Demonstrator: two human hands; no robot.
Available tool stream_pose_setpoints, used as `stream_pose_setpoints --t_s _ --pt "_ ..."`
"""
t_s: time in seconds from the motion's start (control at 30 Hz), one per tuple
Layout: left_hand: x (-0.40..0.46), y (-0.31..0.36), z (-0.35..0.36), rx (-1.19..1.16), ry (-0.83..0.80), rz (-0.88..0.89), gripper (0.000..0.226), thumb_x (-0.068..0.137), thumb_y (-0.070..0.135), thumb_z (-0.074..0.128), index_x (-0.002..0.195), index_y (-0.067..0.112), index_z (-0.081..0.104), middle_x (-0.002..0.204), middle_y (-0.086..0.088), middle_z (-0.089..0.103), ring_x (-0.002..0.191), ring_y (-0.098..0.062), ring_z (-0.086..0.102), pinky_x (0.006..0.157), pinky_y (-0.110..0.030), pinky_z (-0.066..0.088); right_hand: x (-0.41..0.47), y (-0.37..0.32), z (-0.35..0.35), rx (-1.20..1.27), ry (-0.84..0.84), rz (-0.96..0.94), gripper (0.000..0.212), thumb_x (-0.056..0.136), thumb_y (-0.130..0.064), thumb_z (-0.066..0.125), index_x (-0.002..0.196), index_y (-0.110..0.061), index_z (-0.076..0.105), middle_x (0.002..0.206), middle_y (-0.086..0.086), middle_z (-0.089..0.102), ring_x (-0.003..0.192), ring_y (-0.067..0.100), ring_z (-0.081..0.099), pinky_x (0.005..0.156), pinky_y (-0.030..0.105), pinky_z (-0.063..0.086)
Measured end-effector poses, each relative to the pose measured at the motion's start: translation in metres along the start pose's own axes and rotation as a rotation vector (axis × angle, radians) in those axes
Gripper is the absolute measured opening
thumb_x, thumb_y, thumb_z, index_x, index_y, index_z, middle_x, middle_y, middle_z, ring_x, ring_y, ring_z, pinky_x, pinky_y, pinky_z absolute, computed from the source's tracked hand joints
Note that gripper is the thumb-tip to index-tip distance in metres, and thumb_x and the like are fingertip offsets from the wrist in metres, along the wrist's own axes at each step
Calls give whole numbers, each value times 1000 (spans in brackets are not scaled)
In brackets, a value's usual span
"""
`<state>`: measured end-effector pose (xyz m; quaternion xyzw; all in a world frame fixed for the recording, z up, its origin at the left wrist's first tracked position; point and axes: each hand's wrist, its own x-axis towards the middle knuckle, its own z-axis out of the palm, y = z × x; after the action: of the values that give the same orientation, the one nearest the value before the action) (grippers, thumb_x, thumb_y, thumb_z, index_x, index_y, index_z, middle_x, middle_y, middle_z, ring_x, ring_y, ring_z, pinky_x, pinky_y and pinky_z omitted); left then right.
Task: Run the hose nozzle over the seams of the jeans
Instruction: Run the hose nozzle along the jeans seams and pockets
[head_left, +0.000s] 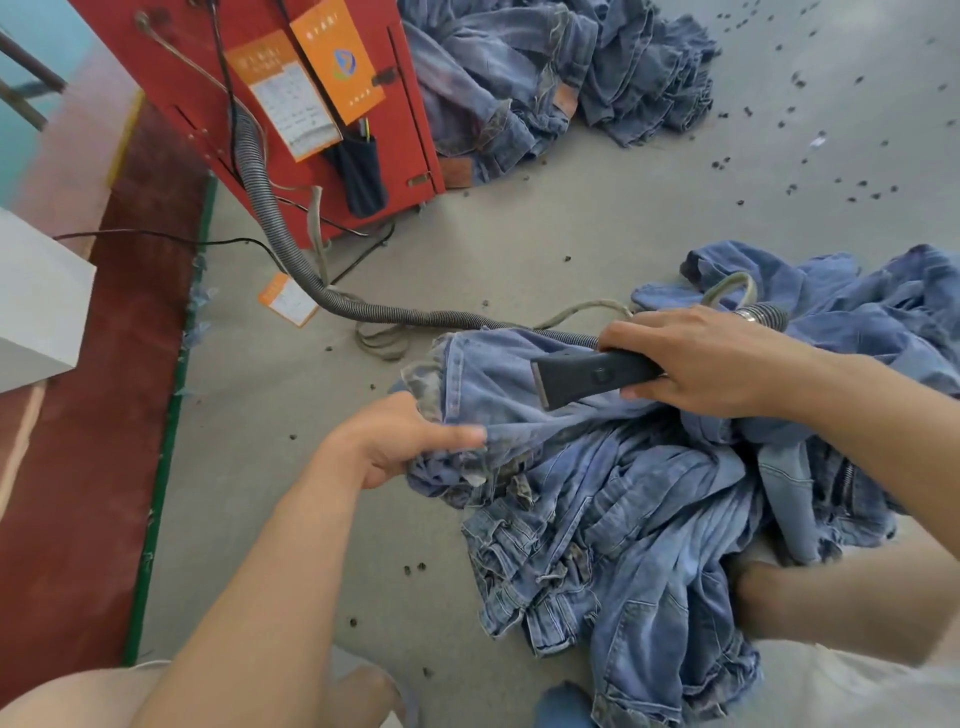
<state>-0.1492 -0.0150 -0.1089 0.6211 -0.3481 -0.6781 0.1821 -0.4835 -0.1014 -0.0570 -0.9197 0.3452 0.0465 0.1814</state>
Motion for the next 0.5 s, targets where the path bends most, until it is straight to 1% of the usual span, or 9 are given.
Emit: stream_pose_setpoints --t_s 0.03,0.07,0.13,0.2,0.3,0.37,0.43,0.47,0.5 --pt "1 -1 1 101 54 -3 60 74 20 94 124 2 67 119 -17 75 111 -34 72 103 -52 55 0 0 0 5 2 0 32 91 -55 46 121 -43 40 106 -14 55 94 20 57 79 50 53" --pt "3 -2 3 104 98 23 50 78 17 90 122 3 69 116 -15 76 108 -32 74 102 -51 56 1 1 0 13 5 -4 31 92 -53 48 120 -43 40 105 -14 55 94 20 57 79 49 52" --pt "4 -1 5 -44 163 108 25 93 15 76 117 9 72 110 -10 78 105 -29 75 99 -48 57 1 2 -1 31 12 -20 29 92 -52 52 118 -43 41 100 -19 53 93 18 57 79 45 51" --pt "5 2 6 -129 260 196 14 98 18 69 112 15 73 106 -5 80 106 -27 75 97 -44 58 0 3 -2 51 21 -34 29 90 -54 53 115 -44 42 97 -22 50 91 16 56 77 40 47" --pt "8 6 14 -212 317 259 14 100 22 65 113 22 71 110 0 79 109 -23 73 102 -45 55 -3 5 -3 66 50 -38 28 89 -53 55 114 -44 44 94 -29 48 89 11 54 72 35 40" --pt "8 10 18 -250 340 281 19 99 28 66 117 23 69 112 1 78 112 -23 72 102 -44 56 -4 5 -3 62 52 -31 26 91 -50 58 112 -44 43 93 -27 48 88 10 54 72 35 40" --pt "7 12 19 -382 273 289 36 93 36 67 125 18 66 117 -4 77 114 -26 71 94 -42 60 -4 5 -3 44 38 -17 27 94 -47 61 111 -46 40 93 -22 49 87 10 53 72 36 43" --pt "6 13 18 -450 218 289 43 93 39 66 128 15 65 121 -8 76 115 -29 71 91 -42 61 -4 5 -2 32 32 -10 28 95 -46 62 111 -46 40 93 -21 50 87 11 54 73 36 44" --pt "5 13 19 -501 171 288 44 96 40 64 130 12 64 124 -12 74 116 -31 71 89 -43 62 -4 5 -2 24 30 -2 28 95 -46 62 112 -46 39 94 -20 50 88 13 54 73 36 43"
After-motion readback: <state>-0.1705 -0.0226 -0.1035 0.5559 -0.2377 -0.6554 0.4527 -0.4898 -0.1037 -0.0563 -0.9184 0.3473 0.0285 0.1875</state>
